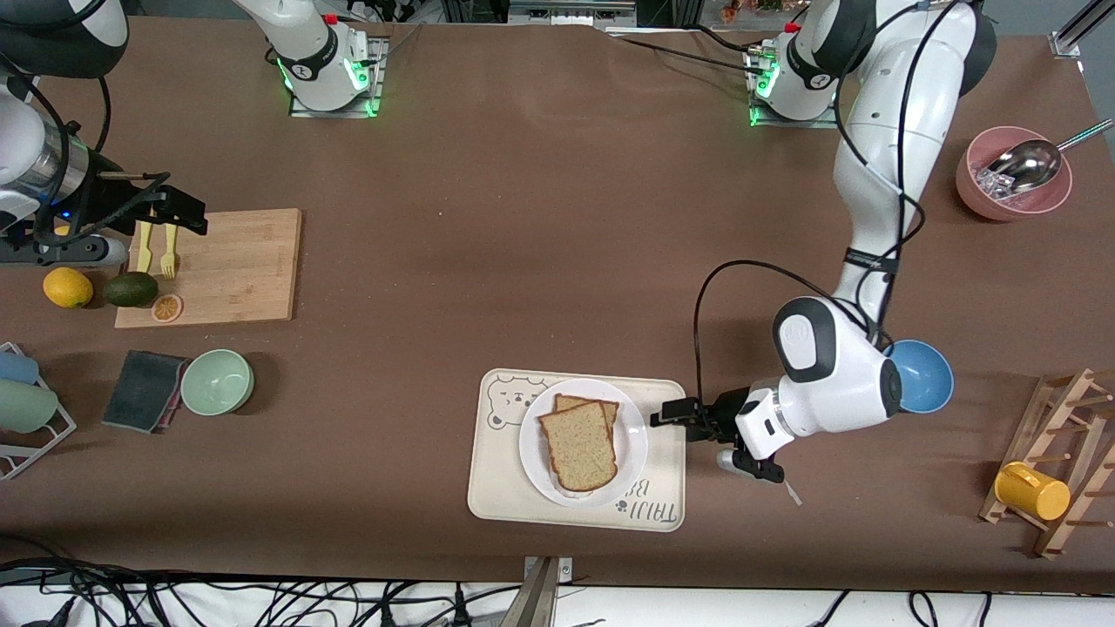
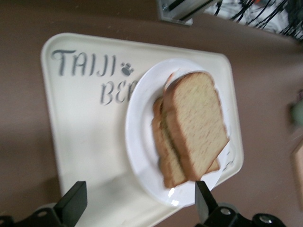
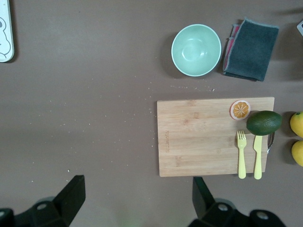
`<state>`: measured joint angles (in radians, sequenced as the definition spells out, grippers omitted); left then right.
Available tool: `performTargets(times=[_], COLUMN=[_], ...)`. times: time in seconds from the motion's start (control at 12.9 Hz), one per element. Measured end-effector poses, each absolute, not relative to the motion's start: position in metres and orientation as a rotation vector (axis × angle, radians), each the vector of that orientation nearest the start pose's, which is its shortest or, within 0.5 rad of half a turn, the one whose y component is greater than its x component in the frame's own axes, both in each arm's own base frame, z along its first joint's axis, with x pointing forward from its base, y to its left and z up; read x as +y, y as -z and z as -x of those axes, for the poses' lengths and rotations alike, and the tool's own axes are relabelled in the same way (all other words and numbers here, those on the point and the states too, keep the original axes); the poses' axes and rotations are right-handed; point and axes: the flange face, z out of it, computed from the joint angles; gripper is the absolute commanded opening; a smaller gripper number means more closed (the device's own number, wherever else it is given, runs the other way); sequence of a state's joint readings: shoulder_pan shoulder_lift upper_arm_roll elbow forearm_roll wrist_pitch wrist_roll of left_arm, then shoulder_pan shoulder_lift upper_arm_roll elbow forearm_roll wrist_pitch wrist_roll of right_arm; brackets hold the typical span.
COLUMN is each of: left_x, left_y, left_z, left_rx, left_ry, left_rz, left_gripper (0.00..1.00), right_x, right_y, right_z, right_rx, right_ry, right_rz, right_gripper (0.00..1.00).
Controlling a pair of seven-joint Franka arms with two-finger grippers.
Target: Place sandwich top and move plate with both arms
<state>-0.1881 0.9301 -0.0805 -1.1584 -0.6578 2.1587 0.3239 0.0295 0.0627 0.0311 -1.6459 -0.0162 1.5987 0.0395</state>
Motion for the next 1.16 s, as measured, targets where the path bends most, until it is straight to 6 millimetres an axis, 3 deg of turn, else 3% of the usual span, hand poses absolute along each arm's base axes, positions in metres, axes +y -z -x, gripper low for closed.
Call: performTargets(times=[0.39,0.62,0.85,1.01,1.16], left_x=[-0.175,-0.159,-0.147,-0.146,-0.142], left_y=[-0.346,-0.441,-0.513,-0.549,-0.572], left_z=[-0.73,-0.704,-0.671,-0.647,-0.623], left_rx=[-0.467,-0.57,-0.553,-0.561,-0.552], left_ry=[0.064,0.097,0.149,0.181,0.186], left_rz=[-2.78,-2.959,-3.078,-3.095,-3.105], left_gripper=[1.0,1.0,1.0,1.0,1.0], right_x=[0.032,0.032,0.032,0.032,0.032], right_y=[-0.556,-0.556,-0.556,-0.556,-0.556], right_z=[-0.569,-0.569,-0.569,-0.569,-0.569], right_rx=[-0.035,-0.035,-0.035,-0.035,-0.035], right_ry=[-0.173,-0.173,-0.173,-0.173,-0.173], right_rz=[3.156,3.156,3.156,3.156,3.156], right_gripper=[1.0,1.0,1.0,1.0,1.0])
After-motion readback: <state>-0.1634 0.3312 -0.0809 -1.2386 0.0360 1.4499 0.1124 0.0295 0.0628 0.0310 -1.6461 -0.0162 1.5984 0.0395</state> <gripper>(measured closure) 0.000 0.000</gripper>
